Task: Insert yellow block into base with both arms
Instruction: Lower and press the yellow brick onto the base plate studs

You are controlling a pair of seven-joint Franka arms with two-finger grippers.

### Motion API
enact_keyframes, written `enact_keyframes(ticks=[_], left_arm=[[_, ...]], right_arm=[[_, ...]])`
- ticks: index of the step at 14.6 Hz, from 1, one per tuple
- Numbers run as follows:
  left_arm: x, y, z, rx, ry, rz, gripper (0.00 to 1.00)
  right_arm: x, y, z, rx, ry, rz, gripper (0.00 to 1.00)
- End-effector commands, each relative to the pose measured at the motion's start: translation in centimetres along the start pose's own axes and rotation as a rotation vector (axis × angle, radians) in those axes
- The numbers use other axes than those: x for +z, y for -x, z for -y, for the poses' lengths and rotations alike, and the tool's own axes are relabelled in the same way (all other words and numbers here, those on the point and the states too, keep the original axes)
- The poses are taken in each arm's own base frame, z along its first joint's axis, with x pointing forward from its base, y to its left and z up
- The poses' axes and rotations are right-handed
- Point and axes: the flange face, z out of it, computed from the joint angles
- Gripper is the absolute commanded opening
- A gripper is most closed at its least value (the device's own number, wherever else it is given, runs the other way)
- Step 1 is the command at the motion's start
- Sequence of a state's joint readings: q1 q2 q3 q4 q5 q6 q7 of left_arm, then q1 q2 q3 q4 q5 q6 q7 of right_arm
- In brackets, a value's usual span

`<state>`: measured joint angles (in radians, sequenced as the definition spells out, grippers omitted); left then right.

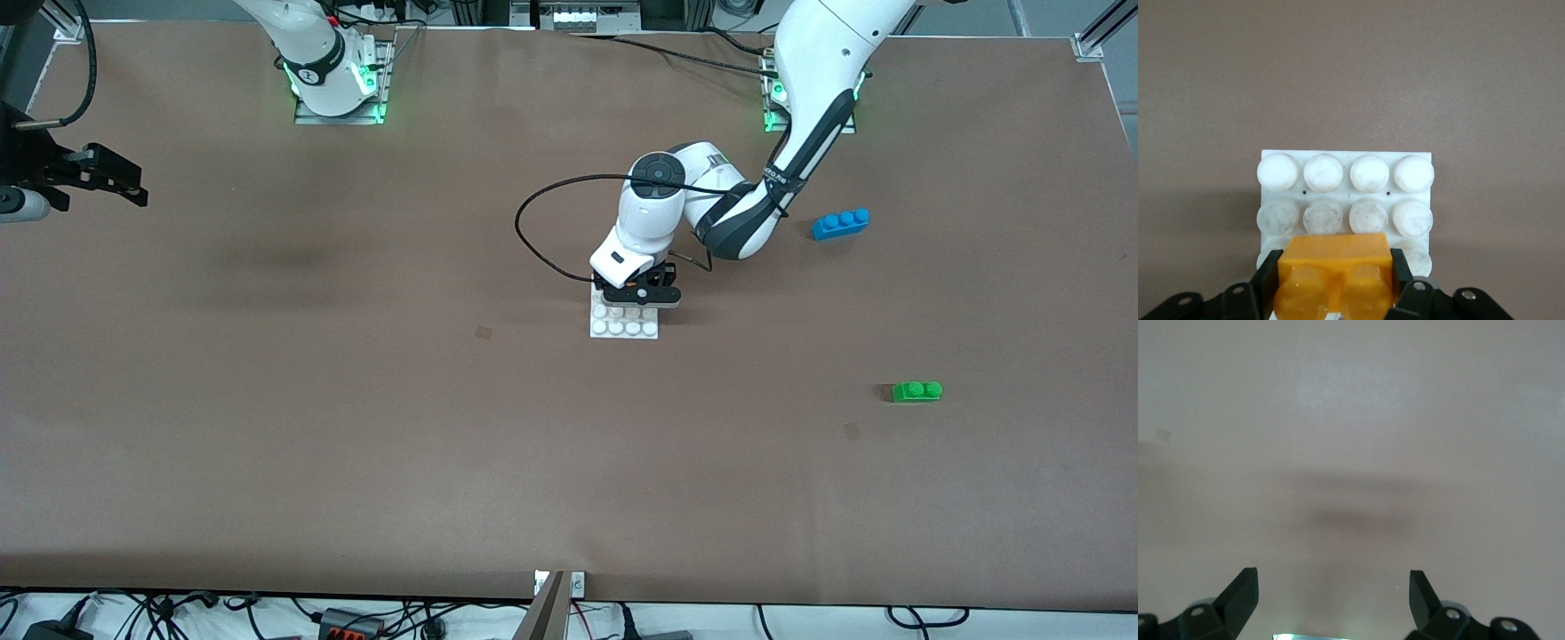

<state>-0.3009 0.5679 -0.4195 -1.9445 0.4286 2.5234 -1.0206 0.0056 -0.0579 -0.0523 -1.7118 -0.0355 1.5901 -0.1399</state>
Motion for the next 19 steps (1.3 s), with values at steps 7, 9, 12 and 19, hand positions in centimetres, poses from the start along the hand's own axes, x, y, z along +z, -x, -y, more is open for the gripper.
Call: enact_keyframes(ticks=[7,9,12,19], left_arm=[[1.5,1.0,-0.2,0.005,-0.012,-0.01,0.4],[1.7,1.3,0.1,0.007,-0.017,-0.005,0.4],[2.0,2.0,0.2,0.013,-0.021,0.006,0.4],[2.5,1.2,1.6,0.046,-0.038,-0.002,0.4]], right_arm=[[-0.5,0.0,0.2,0.0,0.015,0.004,1.0],[-0.5,0.0,0.1,0.002,0.015,0.004,1.0],[-0.5,0.0,0.1,0.002,0.015,0.004,1.0],[-0.5,0.0,0.1,0.005,0.014,0.004,1.0]])
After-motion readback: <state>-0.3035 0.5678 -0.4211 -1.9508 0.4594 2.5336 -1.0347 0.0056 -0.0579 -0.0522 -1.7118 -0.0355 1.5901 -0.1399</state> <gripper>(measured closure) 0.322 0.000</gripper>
